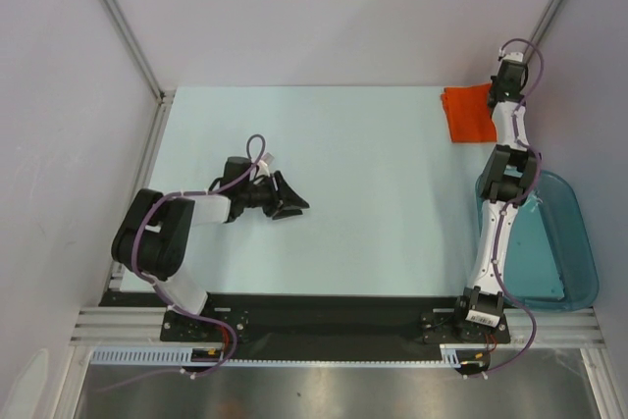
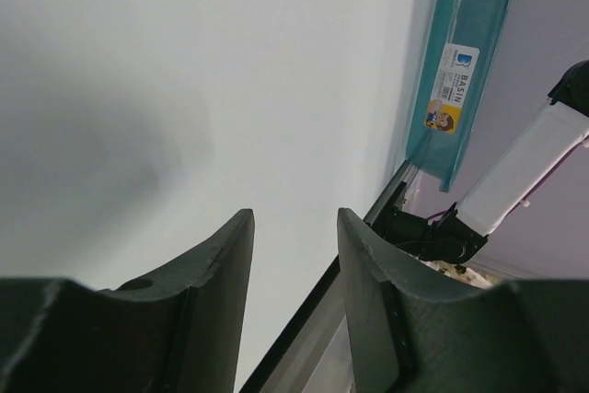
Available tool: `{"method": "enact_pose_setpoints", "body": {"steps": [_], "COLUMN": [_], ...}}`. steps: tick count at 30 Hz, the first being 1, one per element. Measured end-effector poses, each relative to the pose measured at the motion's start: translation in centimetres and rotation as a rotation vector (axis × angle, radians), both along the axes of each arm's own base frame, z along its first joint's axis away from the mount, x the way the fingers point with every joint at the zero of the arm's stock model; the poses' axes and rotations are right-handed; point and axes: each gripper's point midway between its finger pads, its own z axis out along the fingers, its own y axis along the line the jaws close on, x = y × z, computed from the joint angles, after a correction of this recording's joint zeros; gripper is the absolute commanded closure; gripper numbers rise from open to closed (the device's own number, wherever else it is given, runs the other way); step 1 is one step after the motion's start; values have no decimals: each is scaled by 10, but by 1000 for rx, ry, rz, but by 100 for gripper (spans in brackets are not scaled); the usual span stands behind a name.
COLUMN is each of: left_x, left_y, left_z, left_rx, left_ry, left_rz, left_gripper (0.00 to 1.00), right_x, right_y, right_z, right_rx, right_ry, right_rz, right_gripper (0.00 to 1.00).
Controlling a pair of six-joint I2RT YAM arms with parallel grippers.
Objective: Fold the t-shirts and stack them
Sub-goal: Neatly place the folded tshirt to the corner, then reset both grippers
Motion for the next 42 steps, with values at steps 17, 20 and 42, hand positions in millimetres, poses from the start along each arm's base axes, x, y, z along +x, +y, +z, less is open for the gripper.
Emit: {"method": "enact_pose_setpoints", "body": {"steps": [17,20,42], "left_x": [-11,-24,-114], "left_y": [-3,-10,36], "left_z": [28,51,95], "left_rx": [5,-14,-261], "left_ry": [-35,-102,-368], "left_rz": [-26,-48,265], "left_gripper": [41,37,3], "right_x": [-25,-37,-401], "right_y": [33,83,403], "right_z": [33,66,28], "right_rx": [102,190,1205], "right_ry": [2,-10,103], "right_rz": [-105,-59,327], "right_gripper": [13,6,0]}}
